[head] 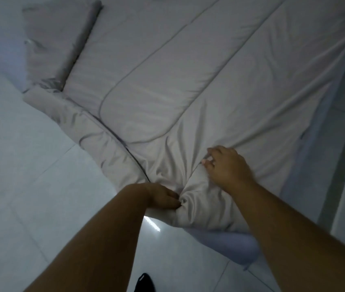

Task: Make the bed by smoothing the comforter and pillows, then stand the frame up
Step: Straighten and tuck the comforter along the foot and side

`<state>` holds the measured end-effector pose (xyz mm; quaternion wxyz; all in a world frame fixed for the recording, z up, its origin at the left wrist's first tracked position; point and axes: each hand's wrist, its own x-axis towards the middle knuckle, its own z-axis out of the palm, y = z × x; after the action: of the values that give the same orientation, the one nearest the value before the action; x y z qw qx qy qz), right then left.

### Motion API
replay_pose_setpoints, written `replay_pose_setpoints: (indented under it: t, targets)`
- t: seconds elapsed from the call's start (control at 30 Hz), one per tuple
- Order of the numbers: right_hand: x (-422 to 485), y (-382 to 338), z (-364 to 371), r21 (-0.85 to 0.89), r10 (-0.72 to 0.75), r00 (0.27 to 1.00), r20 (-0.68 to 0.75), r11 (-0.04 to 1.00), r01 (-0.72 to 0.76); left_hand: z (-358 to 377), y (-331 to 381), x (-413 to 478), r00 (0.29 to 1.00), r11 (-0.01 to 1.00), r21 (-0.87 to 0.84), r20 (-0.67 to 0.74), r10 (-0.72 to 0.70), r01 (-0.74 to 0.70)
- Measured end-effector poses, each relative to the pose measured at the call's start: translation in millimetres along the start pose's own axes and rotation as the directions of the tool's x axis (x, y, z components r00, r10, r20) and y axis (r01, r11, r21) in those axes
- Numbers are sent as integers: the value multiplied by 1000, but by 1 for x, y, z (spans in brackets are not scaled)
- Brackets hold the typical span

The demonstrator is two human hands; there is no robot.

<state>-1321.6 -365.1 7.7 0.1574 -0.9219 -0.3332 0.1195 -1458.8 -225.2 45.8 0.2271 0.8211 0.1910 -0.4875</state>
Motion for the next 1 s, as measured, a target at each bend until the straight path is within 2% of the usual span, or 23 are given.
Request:
replay_pose_setpoints:
  t: [0.1,0.2,0.27,0.37,0.43,0.47,0.5,0.57,0.67,0.77,0.83,0.9,1.0]
  targets:
    - [4,-6,7,-63,-97,988,116,993,105,3,-7,2,1000,993,-119,12,1,0]
    - [8,-13,10,-80,-117,984,137,988,129,7,-19,5,992,955,-296,-122,-17,-20]
    - [12,-16,10,-61,-103,985,136,992,113,10,-26,10,968,909,-416,-237,-78,-28]
    - [20,-18,9,-28,-46,990,136,998,50,13,-36,23,853,940,-338,-476,-213,46]
    - [25,-19,10,-9,-11,994,113,1000,13,15,-43,31,758,922,-381,-579,-300,74]
    - [28,-18,10,5,4,995,97,1000,-5,16,-47,36,737,891,-451,-586,-337,49]
    - [30,-17,11,18,18,996,84,1000,-19,17,-49,39,747,854,-520,-559,-359,21]
    - [33,-16,12,18,30,997,76,999,-32,23,-51,42,815,808,-589,-476,-331,-16]
    - [34,-15,14,-44,23,997,80,999,-19,38,-52,48,874,854,-520,-417,-249,-5]
    - [32,-14,18,-97,3,997,72,995,4,53,-60,49,900,909,-417,-406,-160,-26]
    - [30,-15,20,-123,-8,998,65,992,16,56,-65,50,899,901,-430,-414,-143,-55]
    - [28,-16,21,-149,-14,998,57,989,22,51,-65,51,886,838,-537,-427,-178,-90]
    - [26,-18,22,-184,-23,1000,18,983,26,37,-57,55,810,721,-673,-510,-289,-166]
